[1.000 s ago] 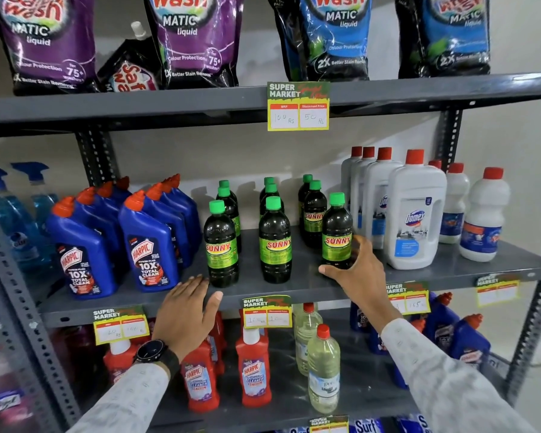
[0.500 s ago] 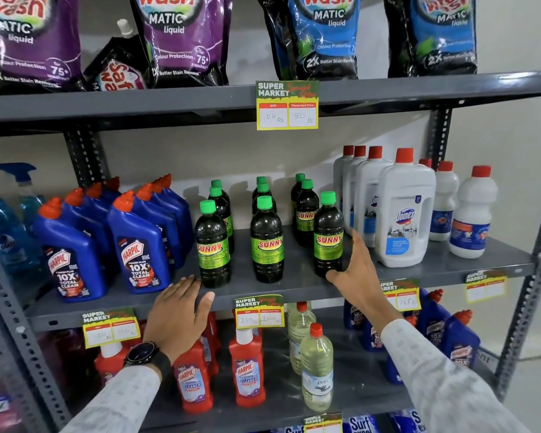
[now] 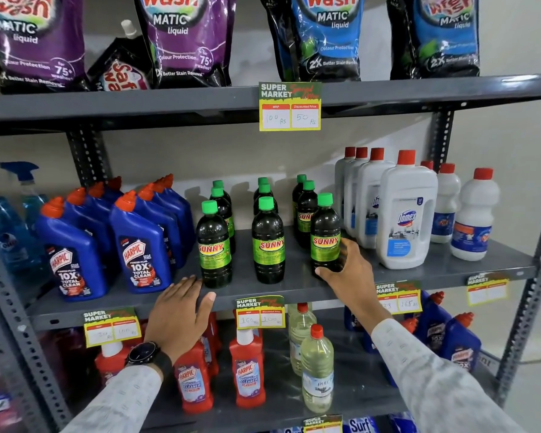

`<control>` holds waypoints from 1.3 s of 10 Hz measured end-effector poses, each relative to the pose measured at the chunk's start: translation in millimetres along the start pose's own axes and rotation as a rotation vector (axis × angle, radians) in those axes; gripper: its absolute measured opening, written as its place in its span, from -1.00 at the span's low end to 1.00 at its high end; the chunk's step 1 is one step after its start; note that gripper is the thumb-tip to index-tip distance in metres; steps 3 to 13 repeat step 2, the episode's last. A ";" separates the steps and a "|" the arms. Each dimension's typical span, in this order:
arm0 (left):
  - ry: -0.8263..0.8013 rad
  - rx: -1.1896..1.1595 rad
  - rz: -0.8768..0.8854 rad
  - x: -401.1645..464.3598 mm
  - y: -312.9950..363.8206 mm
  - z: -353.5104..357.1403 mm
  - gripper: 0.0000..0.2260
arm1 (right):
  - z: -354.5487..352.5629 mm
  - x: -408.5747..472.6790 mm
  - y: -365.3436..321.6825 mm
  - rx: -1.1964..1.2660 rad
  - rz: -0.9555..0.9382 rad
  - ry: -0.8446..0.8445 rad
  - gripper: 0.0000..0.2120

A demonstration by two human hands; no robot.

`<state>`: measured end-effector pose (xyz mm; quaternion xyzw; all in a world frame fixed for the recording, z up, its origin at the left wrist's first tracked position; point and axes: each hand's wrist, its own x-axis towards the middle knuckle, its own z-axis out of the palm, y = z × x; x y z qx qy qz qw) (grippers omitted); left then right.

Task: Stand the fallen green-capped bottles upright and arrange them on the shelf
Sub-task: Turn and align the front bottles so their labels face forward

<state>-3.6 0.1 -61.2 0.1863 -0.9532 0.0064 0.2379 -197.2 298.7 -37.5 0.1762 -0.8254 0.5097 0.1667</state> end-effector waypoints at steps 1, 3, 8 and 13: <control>0.090 -0.050 -0.043 31.4 -5.6 -28.6 -0.25 | -4.5 28.3 -40.0 0.014 -0.056 0.012 -0.15; 0.067 -0.088 -0.043 36.0 -2.6 -32.3 -0.27 | -8.5 30.4 -47.3 0.038 -0.084 0.028 -0.05; 0.067 -0.088 -0.043 36.0 -2.6 -32.3 -0.27 | -8.5 30.4 -47.3 0.038 -0.084 0.028 -0.05; 0.067 -0.088 -0.043 36.0 -2.6 -32.3 -0.27 | -8.5 30.4 -47.3 0.038 -0.084 0.028 -0.05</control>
